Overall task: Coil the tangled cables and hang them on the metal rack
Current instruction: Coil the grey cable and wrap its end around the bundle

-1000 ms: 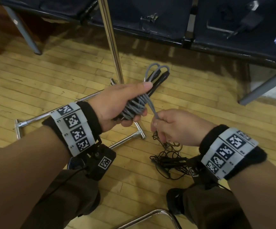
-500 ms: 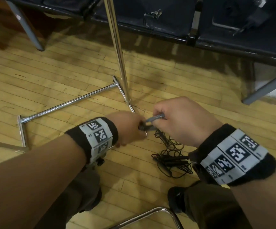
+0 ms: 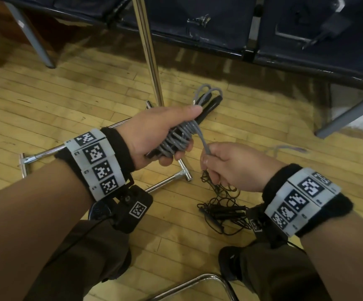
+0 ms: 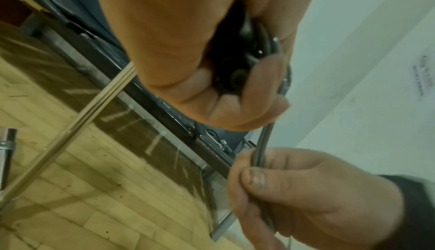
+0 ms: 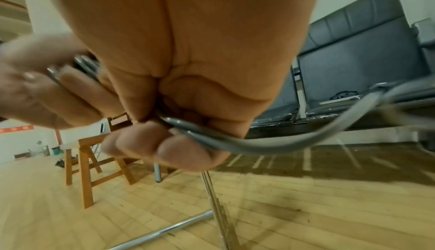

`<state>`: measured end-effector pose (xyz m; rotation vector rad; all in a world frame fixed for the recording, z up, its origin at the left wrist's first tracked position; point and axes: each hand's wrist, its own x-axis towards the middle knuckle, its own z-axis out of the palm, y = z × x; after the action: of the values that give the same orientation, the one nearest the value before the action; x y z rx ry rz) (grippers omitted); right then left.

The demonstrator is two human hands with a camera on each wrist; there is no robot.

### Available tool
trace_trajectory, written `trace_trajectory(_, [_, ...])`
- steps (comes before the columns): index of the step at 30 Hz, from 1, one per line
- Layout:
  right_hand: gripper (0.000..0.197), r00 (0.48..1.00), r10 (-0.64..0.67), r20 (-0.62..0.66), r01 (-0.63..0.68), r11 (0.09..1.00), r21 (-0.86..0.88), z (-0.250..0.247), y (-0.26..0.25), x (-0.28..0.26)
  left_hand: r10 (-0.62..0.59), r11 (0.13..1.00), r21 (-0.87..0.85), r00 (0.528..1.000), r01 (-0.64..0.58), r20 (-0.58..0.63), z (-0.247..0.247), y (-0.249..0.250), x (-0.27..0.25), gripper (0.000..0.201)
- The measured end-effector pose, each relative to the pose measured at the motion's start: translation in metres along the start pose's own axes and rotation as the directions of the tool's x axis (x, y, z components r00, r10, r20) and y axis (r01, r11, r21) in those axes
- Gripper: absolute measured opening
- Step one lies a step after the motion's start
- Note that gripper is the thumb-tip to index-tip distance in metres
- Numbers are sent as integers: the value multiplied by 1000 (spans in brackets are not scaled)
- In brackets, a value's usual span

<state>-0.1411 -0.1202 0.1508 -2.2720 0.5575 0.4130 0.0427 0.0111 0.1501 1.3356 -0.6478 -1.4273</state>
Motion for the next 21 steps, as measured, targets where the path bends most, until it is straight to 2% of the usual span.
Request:
trace_trajectory(2, [24,999,42,19,-42,999,34,-1,5,1,-3,995,103,991,-11,132,7,2,-6,36])
trace_trajectory(3, [22,998,62,18,-62,997,36,-3,7,2,-55,978,207,978,13,200,11,3,-10,34])
trace_trajectory(4, [17,998,66,13,-66,998,-2,-6,8,2,-142,939,340,957,49,255,18,3,-14,31])
trace_trajectory(6, [12,999,41,-16,-43,990,-136,-9,7,3,-351,775,623,892,107,284,33,-4,-16,29])
trace_trajectory(8, [16,998,18,-65,-32,977,-213,-8,1,4,-473,542,831,863,126,178,46,-16,-16,36])
trace_trajectory(10, [14,994,-31,-105,2,965,-263,-6,-7,4,-473,368,919,880,145,50,51,-28,-14,42])
trace_trajectory(11, [12,991,-55,-124,16,956,-293,-5,-12,2,-446,332,927,895,172,-5,49,-30,-12,42])
trace_trajectory(13, [16,981,-108,-162,48,940,-338,-5,-22,-2,-344,316,919,931,234,-118,38,-30,-7,37])
trace_trajectory(14, [19,975,-134,-180,65,937,-344,-5,-26,-5,-266,333,907,948,259,-173,29,-28,-4,33])
trace_trajectory(15, [21,969,-154,-193,82,938,-336,-5,-29,-7,-188,388,878,957,279,-221,20,-26,-1,28])
trace_trajectory(17, [24,971,-145,-190,88,957,-276,-4,-31,-9,-85,604,747,955,276,-284,3,-21,3,19])
trace_trajectory(19, [27,981,-91,-169,60,981,-182,-5,-27,-7,-78,841,495,955,218,-287,-7,-16,5,13])
trace_trajectory(20, [29,985,-72,-160,47,987,-155,-5,-23,-6,-96,915,357,962,187,-257,-9,-15,4,12])
trace_trajectory(21, [28,986,-62,-152,40,989,-142,-6,-18,-5,-108,954,252,972,160,-210,-11,-14,3,12])
